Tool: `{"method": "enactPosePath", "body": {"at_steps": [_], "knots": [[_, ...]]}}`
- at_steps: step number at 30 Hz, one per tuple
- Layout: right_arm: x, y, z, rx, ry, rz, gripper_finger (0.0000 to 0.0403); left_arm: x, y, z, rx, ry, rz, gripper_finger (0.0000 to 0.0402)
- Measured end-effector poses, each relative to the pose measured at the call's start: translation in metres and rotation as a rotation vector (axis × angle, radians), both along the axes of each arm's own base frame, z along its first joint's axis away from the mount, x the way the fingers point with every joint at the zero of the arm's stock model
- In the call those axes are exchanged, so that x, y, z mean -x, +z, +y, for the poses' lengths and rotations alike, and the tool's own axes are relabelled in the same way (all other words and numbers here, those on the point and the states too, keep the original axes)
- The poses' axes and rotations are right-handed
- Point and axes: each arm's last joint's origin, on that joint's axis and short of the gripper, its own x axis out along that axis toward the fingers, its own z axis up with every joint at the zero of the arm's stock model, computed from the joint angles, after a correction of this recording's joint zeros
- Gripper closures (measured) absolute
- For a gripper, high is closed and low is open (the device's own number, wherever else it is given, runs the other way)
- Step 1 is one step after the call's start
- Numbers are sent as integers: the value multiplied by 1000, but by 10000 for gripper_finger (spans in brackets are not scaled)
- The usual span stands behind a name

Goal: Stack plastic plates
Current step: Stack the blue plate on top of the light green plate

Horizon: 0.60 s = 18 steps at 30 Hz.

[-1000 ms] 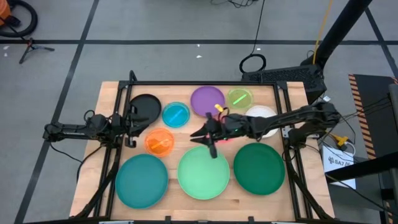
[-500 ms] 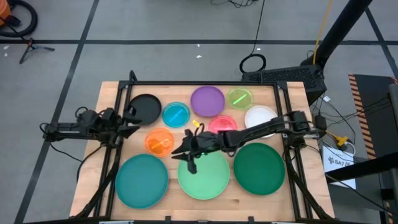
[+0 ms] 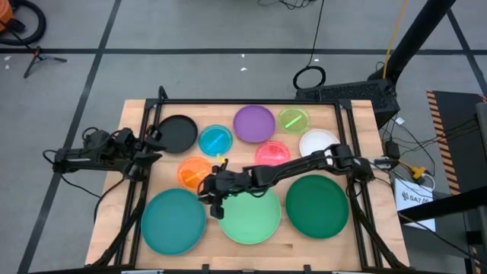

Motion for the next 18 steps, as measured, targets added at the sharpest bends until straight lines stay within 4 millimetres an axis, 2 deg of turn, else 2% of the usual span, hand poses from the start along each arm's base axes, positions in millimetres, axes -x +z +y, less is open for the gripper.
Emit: {"method": "enactPosePath", "body": {"at_steps": [6, 14, 18], "knots": [[-15, -20, 1, 37, 17, 16, 326, 5, 7, 0, -38, 6, 98, 270], [-20, -51, -3, 43, 7, 87, 326, 13, 13, 0, -89, 20, 194, 270], [-21, -53, -2, 45, 11, 80, 326, 12, 12, 0, -91, 22, 201, 270]]}}
